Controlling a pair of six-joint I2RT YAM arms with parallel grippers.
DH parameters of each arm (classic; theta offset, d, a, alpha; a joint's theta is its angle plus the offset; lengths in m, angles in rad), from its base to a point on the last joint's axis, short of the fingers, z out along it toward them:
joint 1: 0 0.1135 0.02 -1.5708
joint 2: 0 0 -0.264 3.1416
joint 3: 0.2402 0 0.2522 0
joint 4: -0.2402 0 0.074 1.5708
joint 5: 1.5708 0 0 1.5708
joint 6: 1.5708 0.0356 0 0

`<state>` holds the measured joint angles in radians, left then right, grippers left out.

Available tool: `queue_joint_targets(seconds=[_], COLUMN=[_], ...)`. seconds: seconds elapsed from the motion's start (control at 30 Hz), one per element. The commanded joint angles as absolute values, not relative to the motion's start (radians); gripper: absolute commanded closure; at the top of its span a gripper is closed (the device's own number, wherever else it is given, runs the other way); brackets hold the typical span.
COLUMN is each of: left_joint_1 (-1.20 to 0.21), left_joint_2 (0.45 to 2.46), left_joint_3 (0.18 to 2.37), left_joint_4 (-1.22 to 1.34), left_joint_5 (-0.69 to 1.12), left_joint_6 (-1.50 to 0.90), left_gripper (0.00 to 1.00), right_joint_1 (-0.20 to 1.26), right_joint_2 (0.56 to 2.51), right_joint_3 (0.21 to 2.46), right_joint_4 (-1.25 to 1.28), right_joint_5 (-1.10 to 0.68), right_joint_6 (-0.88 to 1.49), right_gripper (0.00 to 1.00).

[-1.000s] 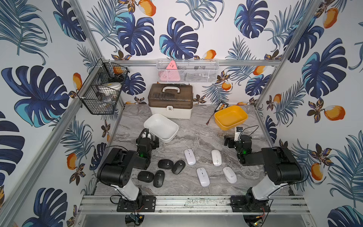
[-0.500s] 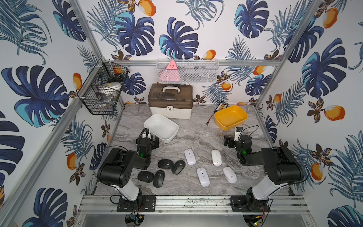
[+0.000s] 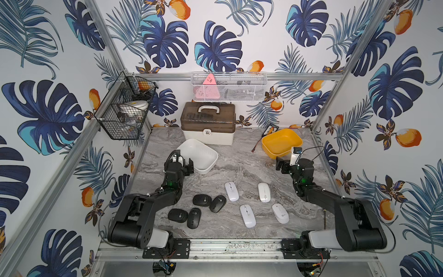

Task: Place the mice by color into the storage box
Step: Move the storage box to the center of the board.

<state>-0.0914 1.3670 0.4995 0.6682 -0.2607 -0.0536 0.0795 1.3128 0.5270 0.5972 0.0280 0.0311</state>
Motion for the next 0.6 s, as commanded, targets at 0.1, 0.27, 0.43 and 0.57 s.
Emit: queue_joint_targets(seconds=[0.1, 0.27, 0.43, 0.57], left_joint_1=[-0.144, -0.391, -0.600, -0.649], left_joint_2=[1.243, 1.383, 1.439, 1.439], left_joint_3=[0.809, 1.157, 1.290, 1.342], left_joint_4=[-0.045, -0.574, -0.774, -0.836], left_joint_5=[-0.203, -0.234, -0.199, -0.143], left_joint_6=[-0.294, -0.403, -0.483, -0.530], left_gripper=[0.01, 0.01, 0.01, 0.01], right_joint_1=[0.095, 0.092, 0.083, 0.049], right_joint_2=[1.335, 1.766, 2.068, 2.197], right_joint_3=[0.861, 1.430, 1.790, 1.884], right_joint_4=[-0.003, -0.535, -0.796, -0.850], right_joint_5=[-0.079, -0.123, -0.113, -0.133], right_joint_6=[0.243, 0.294, 0.316, 0.363], right_gripper=[0.00, 0.02, 0.16, 0.58])
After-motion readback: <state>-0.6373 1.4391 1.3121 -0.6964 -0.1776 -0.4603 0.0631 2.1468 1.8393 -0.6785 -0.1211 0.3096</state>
